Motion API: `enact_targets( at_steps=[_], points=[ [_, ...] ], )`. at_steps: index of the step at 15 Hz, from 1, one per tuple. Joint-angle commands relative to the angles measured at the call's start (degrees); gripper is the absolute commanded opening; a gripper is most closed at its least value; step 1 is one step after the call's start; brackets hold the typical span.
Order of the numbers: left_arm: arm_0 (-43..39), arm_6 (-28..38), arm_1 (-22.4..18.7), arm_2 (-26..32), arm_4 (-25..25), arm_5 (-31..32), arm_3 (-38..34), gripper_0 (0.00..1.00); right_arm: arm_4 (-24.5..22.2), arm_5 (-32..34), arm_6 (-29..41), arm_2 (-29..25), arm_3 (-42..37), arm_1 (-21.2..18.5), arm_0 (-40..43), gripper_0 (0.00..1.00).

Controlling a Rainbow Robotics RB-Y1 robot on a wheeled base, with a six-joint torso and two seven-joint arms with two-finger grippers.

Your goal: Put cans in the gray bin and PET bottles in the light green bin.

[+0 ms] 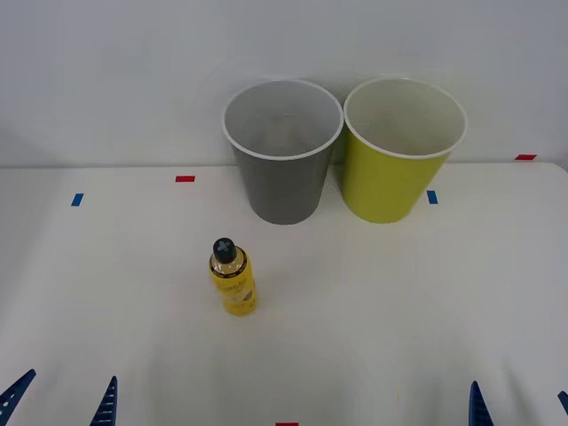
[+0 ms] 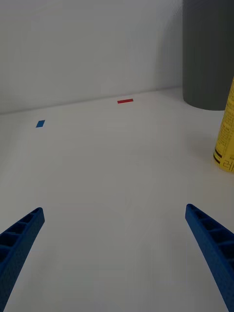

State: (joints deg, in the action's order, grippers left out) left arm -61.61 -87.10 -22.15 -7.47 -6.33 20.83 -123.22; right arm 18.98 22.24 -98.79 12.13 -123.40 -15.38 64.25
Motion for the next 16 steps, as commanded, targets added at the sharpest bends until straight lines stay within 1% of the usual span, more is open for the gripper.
enact_targets(
  at_steps=[1,16],
  points=[
    [0.0,0.0,0.0,0.0,0.0,0.0,0.0,1.0,0.0,0.0,0.0,0.0,0.0,0.0,0.0,1.0],
    [0.0,0.0,0.0,0.0,0.0,0.0,0.0,1.0,0.0,0.0,0.0,0.0,0.0,0.0,0.0,1.0]
  ],
)
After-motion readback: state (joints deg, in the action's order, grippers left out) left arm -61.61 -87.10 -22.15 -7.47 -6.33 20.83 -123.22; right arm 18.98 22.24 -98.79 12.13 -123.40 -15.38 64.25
